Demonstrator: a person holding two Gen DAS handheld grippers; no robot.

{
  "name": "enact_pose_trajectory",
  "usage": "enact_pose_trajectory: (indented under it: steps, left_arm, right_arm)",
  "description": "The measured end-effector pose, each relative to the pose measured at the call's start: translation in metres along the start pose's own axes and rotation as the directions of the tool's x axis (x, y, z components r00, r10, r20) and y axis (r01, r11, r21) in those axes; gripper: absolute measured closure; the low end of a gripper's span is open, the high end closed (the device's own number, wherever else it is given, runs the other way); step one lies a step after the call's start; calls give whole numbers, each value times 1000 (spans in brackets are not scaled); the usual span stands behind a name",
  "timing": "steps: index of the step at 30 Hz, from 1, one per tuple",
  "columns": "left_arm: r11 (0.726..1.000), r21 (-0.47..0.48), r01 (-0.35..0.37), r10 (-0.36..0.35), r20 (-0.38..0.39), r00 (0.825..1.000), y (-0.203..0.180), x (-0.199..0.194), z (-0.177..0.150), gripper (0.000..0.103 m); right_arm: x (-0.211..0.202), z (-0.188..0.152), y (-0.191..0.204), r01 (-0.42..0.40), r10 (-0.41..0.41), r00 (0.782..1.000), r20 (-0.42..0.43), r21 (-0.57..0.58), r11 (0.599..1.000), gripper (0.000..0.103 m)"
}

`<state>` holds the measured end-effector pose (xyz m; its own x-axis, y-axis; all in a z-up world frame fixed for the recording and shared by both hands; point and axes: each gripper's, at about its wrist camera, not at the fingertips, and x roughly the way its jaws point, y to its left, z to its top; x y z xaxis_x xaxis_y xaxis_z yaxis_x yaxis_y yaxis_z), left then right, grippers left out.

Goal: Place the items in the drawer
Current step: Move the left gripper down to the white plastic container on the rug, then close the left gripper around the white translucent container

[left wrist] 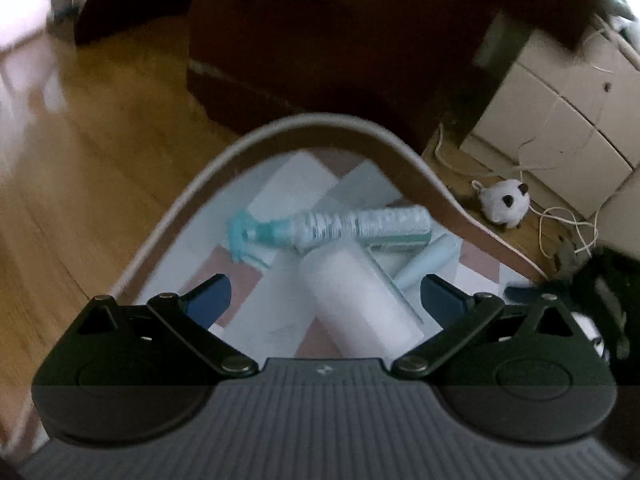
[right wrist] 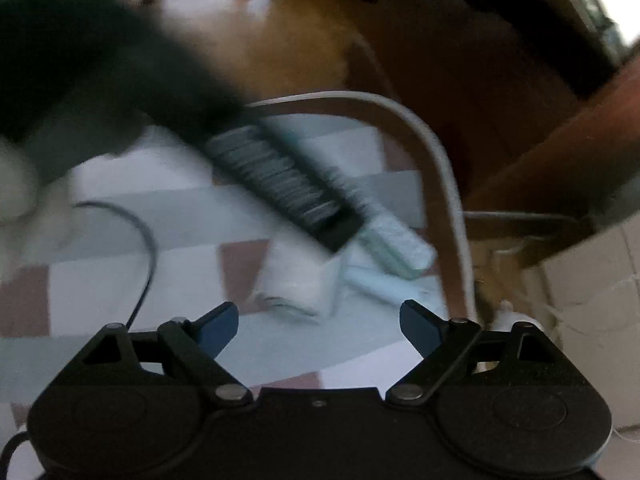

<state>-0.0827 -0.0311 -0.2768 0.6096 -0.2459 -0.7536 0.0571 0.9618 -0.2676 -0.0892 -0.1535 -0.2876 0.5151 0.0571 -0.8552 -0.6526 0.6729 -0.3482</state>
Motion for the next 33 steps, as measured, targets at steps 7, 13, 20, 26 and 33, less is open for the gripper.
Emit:
enact_pose_trajectory:
  steps: [7,13,20,26,33]
  left_arm:
    - [998,-47,-31,27,-70,997,15,51,-4,0]
    - [996,-94,-7,-6,-141,990,21,78,-8,0]
    - [964,-263,40,-84,-159,984,49,85,-14,0]
    - [961,-270,64,-113,-171,979,46,78,-24,0]
    - [968,-237,87,-139,-213,967,36,75,-29,0]
  right_arm:
    - [39,3,-45,-51,58,998,-23,250,967,13]
    - [64,18,-59,-105,125,991,-54,279,954,13]
    - [95,47,-25,-103,115,990,-81,133,986,13]
    - [100,28,-22,-125,143,986,-92,178,976,20]
    - [86,18,-28,-179,216,965,-152,225,958,21]
